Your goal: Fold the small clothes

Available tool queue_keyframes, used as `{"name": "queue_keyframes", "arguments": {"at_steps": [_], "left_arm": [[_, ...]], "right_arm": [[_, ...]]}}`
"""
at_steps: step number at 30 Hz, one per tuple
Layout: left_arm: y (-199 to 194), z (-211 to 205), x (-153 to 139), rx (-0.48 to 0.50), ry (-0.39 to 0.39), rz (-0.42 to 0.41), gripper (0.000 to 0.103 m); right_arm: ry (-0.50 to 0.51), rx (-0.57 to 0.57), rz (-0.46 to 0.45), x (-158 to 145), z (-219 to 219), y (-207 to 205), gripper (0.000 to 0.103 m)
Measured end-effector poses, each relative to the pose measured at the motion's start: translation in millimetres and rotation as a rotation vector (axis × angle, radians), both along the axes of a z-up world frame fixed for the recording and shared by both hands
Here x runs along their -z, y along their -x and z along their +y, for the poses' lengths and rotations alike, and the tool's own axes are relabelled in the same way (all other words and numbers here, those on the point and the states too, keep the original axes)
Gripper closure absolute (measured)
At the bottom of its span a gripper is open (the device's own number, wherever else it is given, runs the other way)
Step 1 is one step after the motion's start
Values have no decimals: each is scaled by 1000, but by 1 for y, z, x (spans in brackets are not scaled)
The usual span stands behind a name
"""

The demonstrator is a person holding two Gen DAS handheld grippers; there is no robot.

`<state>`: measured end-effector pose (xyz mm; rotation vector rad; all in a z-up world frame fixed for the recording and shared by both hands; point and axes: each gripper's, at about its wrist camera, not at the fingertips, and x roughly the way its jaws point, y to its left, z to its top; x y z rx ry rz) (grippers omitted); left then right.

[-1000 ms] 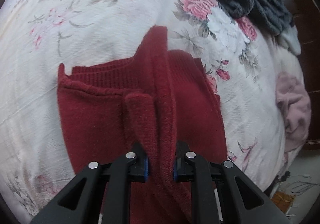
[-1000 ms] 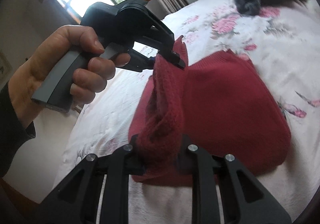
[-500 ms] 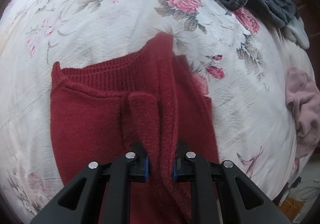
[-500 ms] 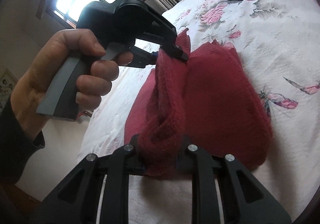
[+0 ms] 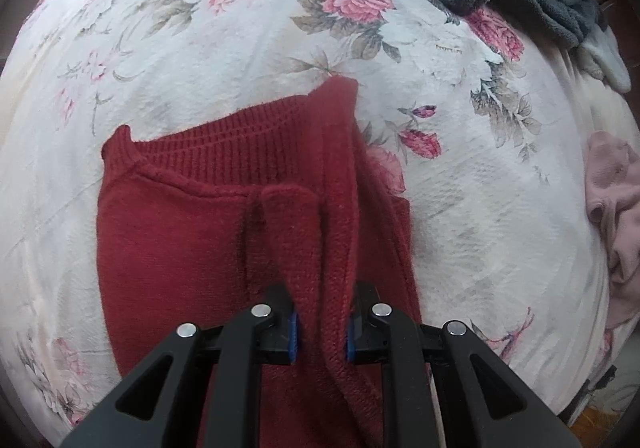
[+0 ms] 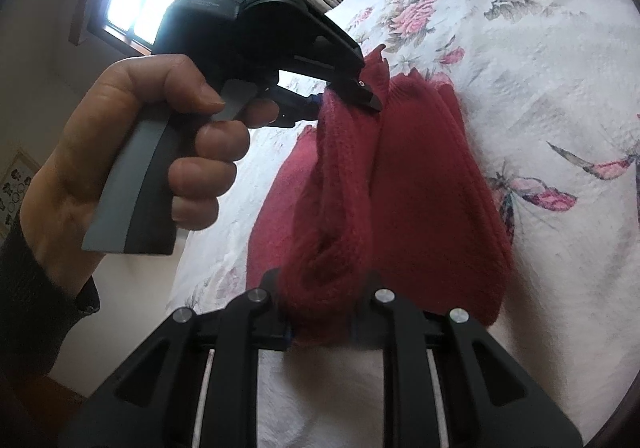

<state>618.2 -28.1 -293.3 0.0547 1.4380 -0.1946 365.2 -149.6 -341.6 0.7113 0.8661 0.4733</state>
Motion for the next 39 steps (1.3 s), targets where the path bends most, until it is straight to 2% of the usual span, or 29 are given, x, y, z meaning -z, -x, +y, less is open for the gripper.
{"name": "queue_keyframes", "arguments": {"at_steps": [9, 12, 15, 17, 20, 24, 31, 34, 39], "left_arm": [[3, -6, 7, -17, -1, -20, 85], [3, -5, 8, -22, 10, -25, 80], [4, -7, 8, -29, 30, -30, 71], [5, -9, 7, -21, 55, -43, 61], [6, -7, 2, -21, 112, -72, 53], [8, -1, -11, -13, 176, -125, 49], [21, 24, -34, 36, 270, -186, 43], [36, 42, -40, 58, 307, -196, 41], [67, 83, -35, 40, 379, -167, 40]], "right_arm": [[-3, -19, 42, 8, -6, 2, 86], [-16, -23, 53, 11, -9, 2, 86], [-38, -23, 80, 16, -15, 2, 86], [-59, -18, 103, 20, -19, 1, 84], [-104, 0, 133, 26, -30, 0, 79], [-120, 30, 159, 32, -40, -1, 72], [-148, 112, 190, 38, -61, 2, 51], [-191, 123, 204, 44, -69, 2, 51], [-175, 98, 208, 44, -62, 0, 48]]}}
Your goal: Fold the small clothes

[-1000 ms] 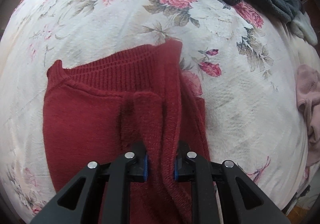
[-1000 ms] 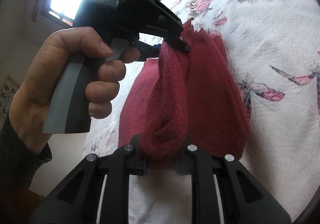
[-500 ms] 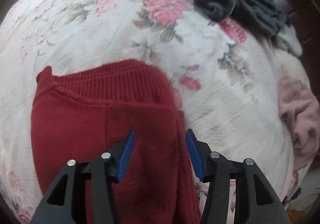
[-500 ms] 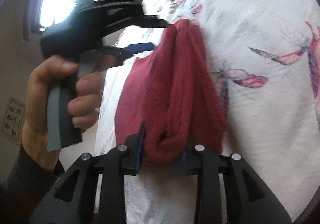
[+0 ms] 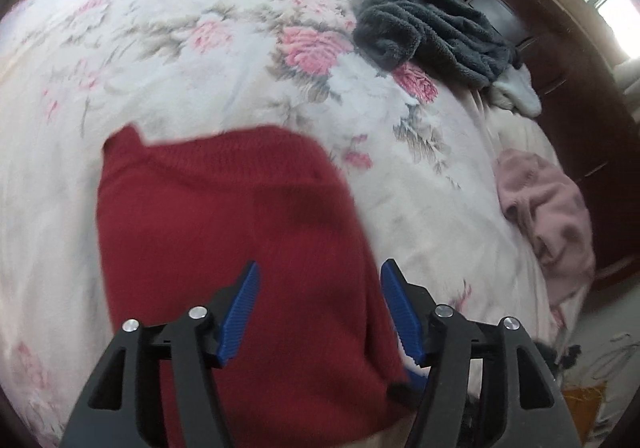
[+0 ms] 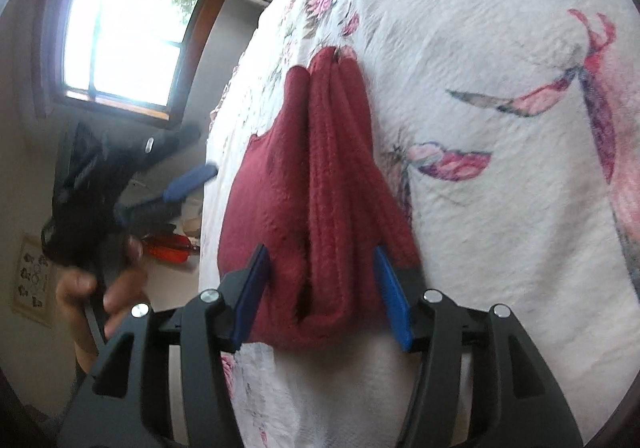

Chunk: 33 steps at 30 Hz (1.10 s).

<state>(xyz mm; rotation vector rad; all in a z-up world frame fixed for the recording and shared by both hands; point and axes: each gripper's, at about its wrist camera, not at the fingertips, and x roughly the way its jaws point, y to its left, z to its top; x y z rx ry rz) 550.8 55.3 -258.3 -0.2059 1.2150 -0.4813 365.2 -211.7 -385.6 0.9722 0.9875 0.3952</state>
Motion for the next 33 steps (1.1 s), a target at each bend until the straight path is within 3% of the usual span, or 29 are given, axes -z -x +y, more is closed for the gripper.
{"name": "queue_keyframes", "arguments": {"at_steps": [5, 11, 14, 15, 19, 23, 25, 28, 30, 33], "left_arm": [[28, 44, 8, -44, 98, 34, 40], [54, 65, 22, -62, 184, 46, 40], [59, 71, 32, -74, 210, 61, 40], [60, 71, 33, -72, 212, 62, 40], [65, 68, 37, -67, 230, 73, 40], [75, 54, 40, -16, 189, 62, 38], [77, 53, 54, -25, 162, 119, 37], [85, 54, 49, -1, 193, 116, 37], [96, 55, 38, 35, 208, 64, 37], [102, 59, 40, 35, 243, 82, 37]], "right_arm": [[14, -18, -3, -1, 8, -6, 49], [37, -61, -7, -3, 21, -9, 55], [44, -88, -10, -3, 28, -10, 69], [54, -92, -15, -4, 29, -9, 80], [93, -36, -31, -10, 24, -10, 87], [88, -26, -3, 1, 20, -13, 86], [92, -51, 8, 4, 24, -15, 75], [131, 18, -47, -32, 11, -11, 58], [175, -8, -92, -62, 7, -25, 56], [147, -104, -44, -67, 14, -73, 56]]}}
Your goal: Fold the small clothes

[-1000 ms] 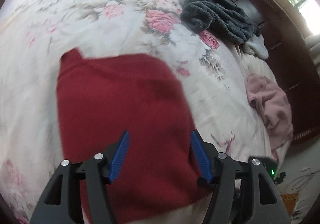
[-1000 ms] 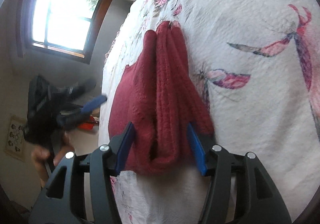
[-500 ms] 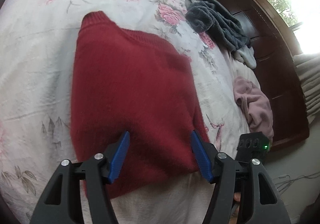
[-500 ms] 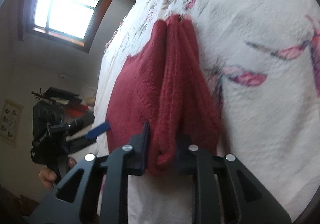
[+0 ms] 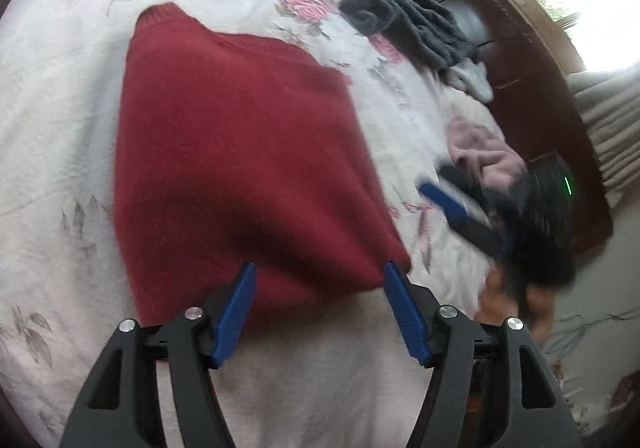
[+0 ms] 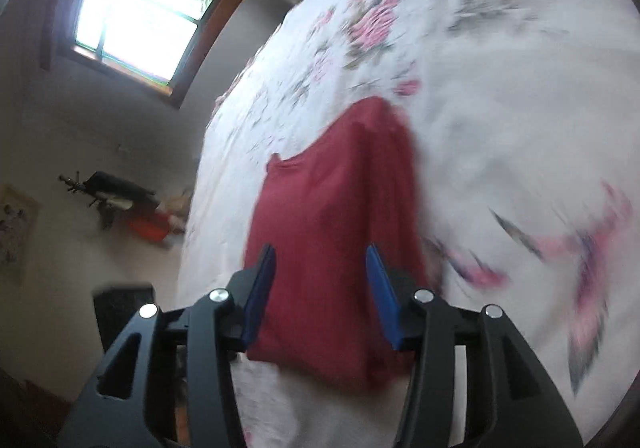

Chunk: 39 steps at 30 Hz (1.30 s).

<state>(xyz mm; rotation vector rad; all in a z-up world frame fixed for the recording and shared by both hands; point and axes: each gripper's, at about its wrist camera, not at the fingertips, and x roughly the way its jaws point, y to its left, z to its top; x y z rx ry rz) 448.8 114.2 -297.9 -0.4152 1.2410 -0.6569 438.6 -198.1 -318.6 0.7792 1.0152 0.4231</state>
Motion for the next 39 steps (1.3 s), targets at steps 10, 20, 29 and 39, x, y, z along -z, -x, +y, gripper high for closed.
{"name": "queue_keyframes", "arguments": {"at_steps": [10, 20, 29, 39], "left_arm": [[4, 15, 30, -42, 65, 137, 35], [-40, 37, -25, -38, 141, 24, 37], [-128, 30, 17, -33, 14, 59, 37], [-85, 24, -26, 106, 49, -48, 48]], "right_arm": [[121, -132, 210, 43, 41, -70, 95], [258, -152, 180, 45, 39, -91, 90], [329, -286, 112, 33, 78, -106, 88], [244, -318, 74, 22, 64, -73, 98]]}}
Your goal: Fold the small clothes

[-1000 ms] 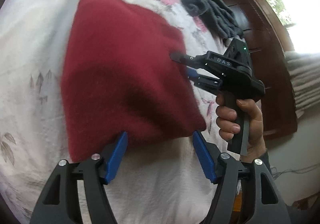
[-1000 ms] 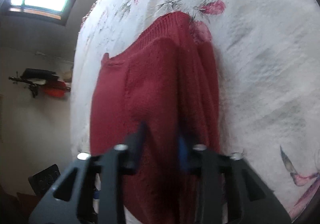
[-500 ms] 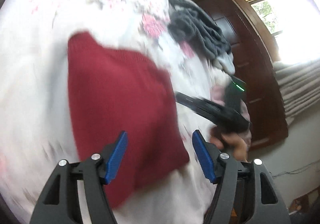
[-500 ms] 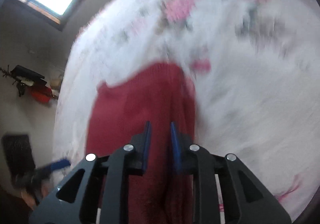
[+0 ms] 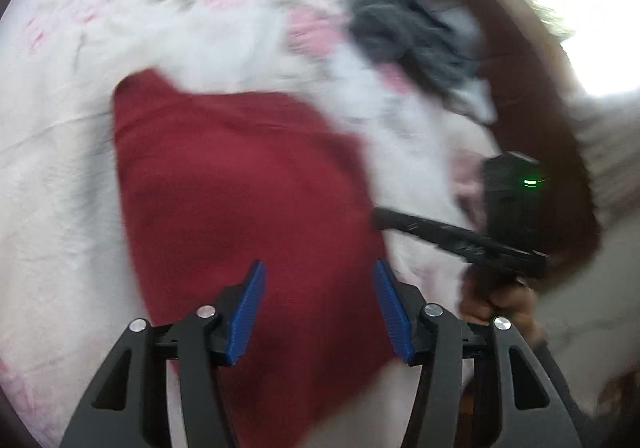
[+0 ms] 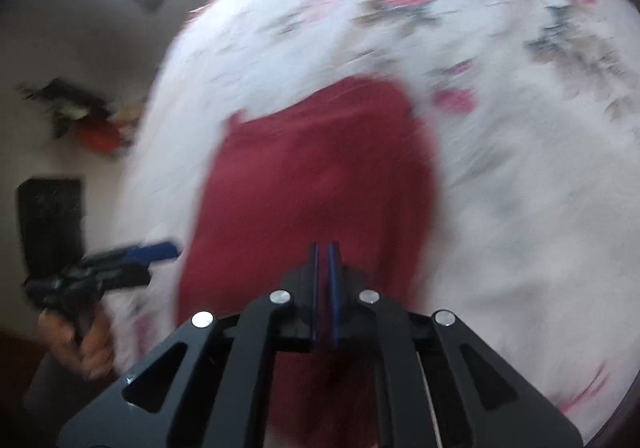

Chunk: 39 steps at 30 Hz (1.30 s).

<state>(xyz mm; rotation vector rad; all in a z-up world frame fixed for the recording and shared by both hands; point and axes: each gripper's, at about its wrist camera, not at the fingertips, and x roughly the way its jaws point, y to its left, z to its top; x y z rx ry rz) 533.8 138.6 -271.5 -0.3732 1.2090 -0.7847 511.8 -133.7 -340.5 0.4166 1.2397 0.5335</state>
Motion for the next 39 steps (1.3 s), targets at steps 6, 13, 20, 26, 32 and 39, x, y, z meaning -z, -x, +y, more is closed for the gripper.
{"name": "queue_keyframes", "arguments": {"at_steps": [6, 13, 20, 26, 32, 39], "left_arm": [[21, -2, 54, 29, -119, 114, 65], [61, 13, 9, -2, 4, 26, 49], [85, -8, 57, 11, -160, 70, 48], [100, 44, 14, -134, -46, -21, 16], [79, 97, 55, -271, 50, 160, 15], [73, 101, 90, -287, 143, 233, 15]], "right_arm": [[53, -38, 63, 43, -1, 34, 103], [14, -55, -5, -8, 6, 68, 98], [32, -24, 103, 45, -9, 69, 103], [-119, 117, 79, 15, -68, 61, 74], [-393, 250, 206, 47, -92, -3, 23], [-369, 153, 293, 71, -59, -51, 24]]}}
